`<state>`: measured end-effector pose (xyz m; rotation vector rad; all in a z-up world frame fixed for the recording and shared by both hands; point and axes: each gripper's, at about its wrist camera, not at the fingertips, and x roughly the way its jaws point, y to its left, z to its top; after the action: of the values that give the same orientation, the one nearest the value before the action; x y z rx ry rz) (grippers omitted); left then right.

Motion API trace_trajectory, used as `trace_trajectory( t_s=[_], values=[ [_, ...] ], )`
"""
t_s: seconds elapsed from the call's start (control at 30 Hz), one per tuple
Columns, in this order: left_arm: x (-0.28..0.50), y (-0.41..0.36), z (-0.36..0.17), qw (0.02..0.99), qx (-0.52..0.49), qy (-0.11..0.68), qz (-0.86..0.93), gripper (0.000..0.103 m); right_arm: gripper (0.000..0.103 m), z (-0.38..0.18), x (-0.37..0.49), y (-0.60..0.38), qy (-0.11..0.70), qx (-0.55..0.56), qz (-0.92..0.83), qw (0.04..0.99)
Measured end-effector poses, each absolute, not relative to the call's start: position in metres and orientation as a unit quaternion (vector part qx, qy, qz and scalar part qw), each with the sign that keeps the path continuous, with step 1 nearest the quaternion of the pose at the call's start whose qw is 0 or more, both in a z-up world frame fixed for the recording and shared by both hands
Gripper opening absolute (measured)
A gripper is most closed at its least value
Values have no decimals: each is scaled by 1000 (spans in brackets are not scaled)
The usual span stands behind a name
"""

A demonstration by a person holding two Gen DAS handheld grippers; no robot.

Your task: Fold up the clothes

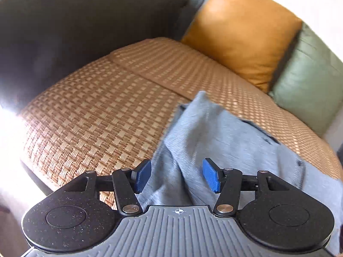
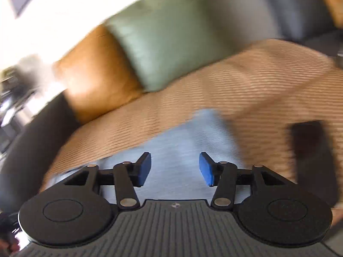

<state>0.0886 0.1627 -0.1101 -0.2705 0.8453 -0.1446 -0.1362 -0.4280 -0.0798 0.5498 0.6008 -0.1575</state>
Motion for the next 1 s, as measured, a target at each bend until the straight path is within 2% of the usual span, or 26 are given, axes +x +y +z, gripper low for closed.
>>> trace_trajectory(
  t_s=[0.1,0.13,0.17,0.27,0.33,0.37,0.5,0.6,0.63,0.67,0.7,0.73,0.77,0.83,0.87,0.9,1.0],
  values=[
    [90,159,-117,901,-125,411,-56,73,59,-98,-138,-439,302,284,-109,903],
    [91,158,-119,898,-127,418,-60,66,59,-105,-138,-440,306,293,-112,899],
    [92,155,-121,895,-123,425,-59,37,59,-111,-138,-442,310,301,-116,894],
    [84,151,-121,898,-105,421,-72,16,52,-126,-136,-439,321,321,-107,884],
    [83,150,-116,903,-94,413,-77,13,18,-132,-136,-438,328,331,-89,880],
    [81,152,-114,904,-95,409,-77,12,8,-132,-135,-439,327,336,-84,879],
    [78,155,-114,906,-76,409,-79,11,8,-119,-144,-436,314,325,-90,888],
    [75,147,-126,908,-45,411,-76,11,8,-131,-142,-440,341,308,-105,882],
    [72,145,-127,910,-33,406,-75,12,8,-136,-141,-441,344,305,-104,882],
    [71,143,-127,911,-25,404,-76,20,9,-136,-141,-441,342,305,-103,883],
    [70,146,-123,911,-29,404,-73,24,13,-135,-141,-442,341,308,-98,883],
    [69,149,-120,912,-33,404,-70,37,16,-133,-141,-443,340,313,-92,882],
    [68,151,-117,912,-37,404,-67,56,21,-130,-145,-444,331,320,-88,883],
    [64,159,-102,917,-53,390,-60,55,36,-119,-156,-449,303,337,-83,887],
    [61,160,-93,919,-54,384,-67,52,51,-115,-161,-453,295,350,-81,885],
    [56,157,-84,921,-51,378,-82,51,56,-113,-166,-457,290,363,-78,882],
    [47,136,-64,915,-43,371,-155,51,56,-115,-169,-466,313,382,-57,868]
  ],
)
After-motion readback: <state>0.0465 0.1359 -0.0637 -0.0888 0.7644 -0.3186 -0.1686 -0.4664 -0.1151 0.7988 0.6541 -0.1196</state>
